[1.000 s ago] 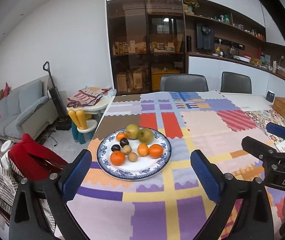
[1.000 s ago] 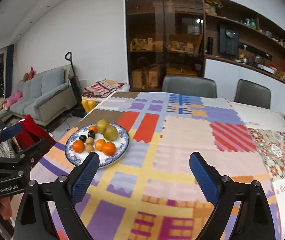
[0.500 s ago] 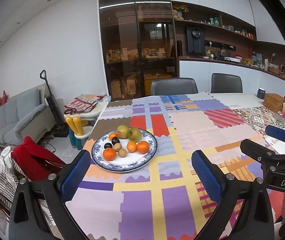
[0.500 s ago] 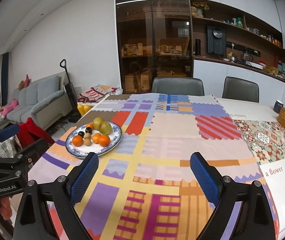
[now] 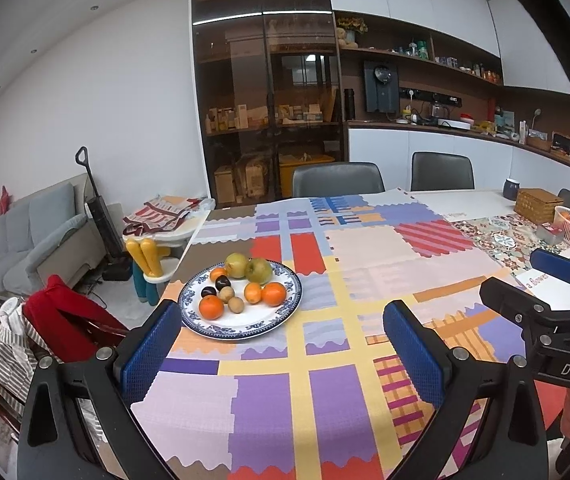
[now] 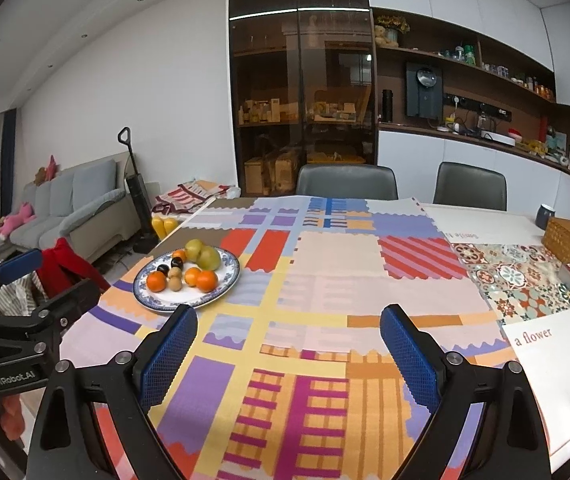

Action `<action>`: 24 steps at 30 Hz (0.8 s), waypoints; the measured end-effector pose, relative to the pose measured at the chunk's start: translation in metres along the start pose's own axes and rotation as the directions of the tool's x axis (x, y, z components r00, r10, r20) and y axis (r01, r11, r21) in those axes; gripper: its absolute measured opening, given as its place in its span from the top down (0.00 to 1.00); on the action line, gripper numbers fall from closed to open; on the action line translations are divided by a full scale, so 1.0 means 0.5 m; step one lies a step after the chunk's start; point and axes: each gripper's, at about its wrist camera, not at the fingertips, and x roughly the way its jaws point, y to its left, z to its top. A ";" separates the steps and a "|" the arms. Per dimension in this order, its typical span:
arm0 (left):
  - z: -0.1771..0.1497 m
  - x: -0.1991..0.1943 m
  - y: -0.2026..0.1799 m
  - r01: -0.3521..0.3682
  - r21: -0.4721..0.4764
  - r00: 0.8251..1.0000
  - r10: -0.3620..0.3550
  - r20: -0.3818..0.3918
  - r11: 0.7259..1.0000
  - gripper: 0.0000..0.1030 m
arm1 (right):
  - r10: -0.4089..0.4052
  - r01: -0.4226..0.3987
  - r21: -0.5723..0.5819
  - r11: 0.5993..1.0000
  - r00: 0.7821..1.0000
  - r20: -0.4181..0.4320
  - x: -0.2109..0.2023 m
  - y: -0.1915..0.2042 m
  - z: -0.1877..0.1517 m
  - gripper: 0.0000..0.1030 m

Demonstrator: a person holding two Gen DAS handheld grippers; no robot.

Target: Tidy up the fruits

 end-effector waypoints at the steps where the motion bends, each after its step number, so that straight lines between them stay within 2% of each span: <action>1: 0.000 -0.002 -0.001 0.001 -0.001 1.000 -0.001 0.000 1.000 0.00 | 0.000 0.000 -0.001 1.000 1.000 0.001 -0.003 0.000 -0.001 0.09; 6: 0.000 -0.007 -0.004 0.016 -0.004 1.000 -0.016 -0.006 1.000 0.00 | 0.003 -0.003 -0.005 1.000 1.000 0.007 -0.012 0.000 -0.002 0.09; 13: -0.001 -0.013 -0.010 0.078 -0.024 0.997 -0.078 -0.026 0.997 0.00 | 0.003 -0.003 -0.003 1.000 1.000 0.006 -0.013 0.000 -0.002 0.09; 24: -0.002 -0.003 -0.016 0.037 -0.004 0.999 -0.038 -0.024 0.999 0.00 | 0.002 -0.002 0.010 1.000 1.000 -0.005 -0.015 -0.003 -0.006 0.09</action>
